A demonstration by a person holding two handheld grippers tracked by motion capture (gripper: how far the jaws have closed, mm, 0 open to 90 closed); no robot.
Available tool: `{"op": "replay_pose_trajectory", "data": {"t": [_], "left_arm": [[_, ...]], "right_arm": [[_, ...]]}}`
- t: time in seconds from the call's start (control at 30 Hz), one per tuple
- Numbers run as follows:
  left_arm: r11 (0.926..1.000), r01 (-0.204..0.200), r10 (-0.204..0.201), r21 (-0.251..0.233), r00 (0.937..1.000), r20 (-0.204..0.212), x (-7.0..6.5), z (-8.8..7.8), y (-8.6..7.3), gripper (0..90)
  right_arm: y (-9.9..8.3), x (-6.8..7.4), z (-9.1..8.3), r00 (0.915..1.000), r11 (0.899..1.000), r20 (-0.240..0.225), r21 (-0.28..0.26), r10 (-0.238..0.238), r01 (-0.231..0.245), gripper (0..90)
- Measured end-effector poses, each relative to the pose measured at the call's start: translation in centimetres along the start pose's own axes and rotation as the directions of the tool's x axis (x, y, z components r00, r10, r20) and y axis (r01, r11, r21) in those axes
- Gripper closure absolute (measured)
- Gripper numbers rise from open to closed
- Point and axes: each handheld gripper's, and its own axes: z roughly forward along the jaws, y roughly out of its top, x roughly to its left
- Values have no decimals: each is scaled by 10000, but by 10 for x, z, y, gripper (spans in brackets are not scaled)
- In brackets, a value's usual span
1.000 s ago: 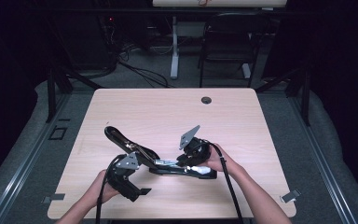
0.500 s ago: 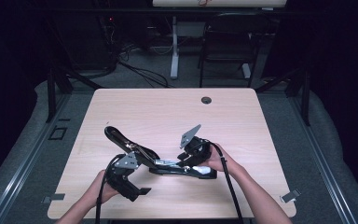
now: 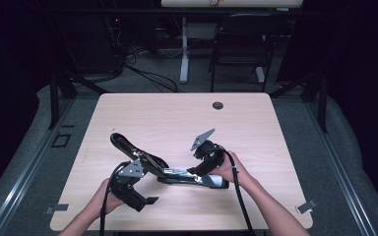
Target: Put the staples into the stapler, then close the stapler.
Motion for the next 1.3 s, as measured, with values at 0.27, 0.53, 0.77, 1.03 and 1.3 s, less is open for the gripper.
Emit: {"op": "replay_pose_trajectory", "data": {"t": [0.27, 0.53, 0.77, 1.03, 1.3], "left_arm": [[9999, 125, -122, -117, 9996, 239, 3, -1, -1, 0], [9999, 106, -105, -14, 9988, 468, 3, 2, -1, 0], [9998, 92, -83, -177, 9986, 525, 4, 1, -1, 0], [9997, 100, -87, -220, 9983, 584, 5, -5, -3, 0], [9997, 244, -243, -32, 9989, 407, 5, -21, -9, 0]], "right_arm": [[-5, -1, -15, 9990, 9990, 299, -287, 344, -336, 151], [-15, -6, -27, 9943, 9951, 447, -233, 970, -960, 50], [-17, -13, -29, 9911, 9929, 622, -267, 1176, -1161, 0], [-19, -16, -28, 9866, 9885, 670, -355, 1490, -1468, 0], [-17, -11, -25, 9866, 9943, 1231, -57, 1068, -1069, 0]]}}
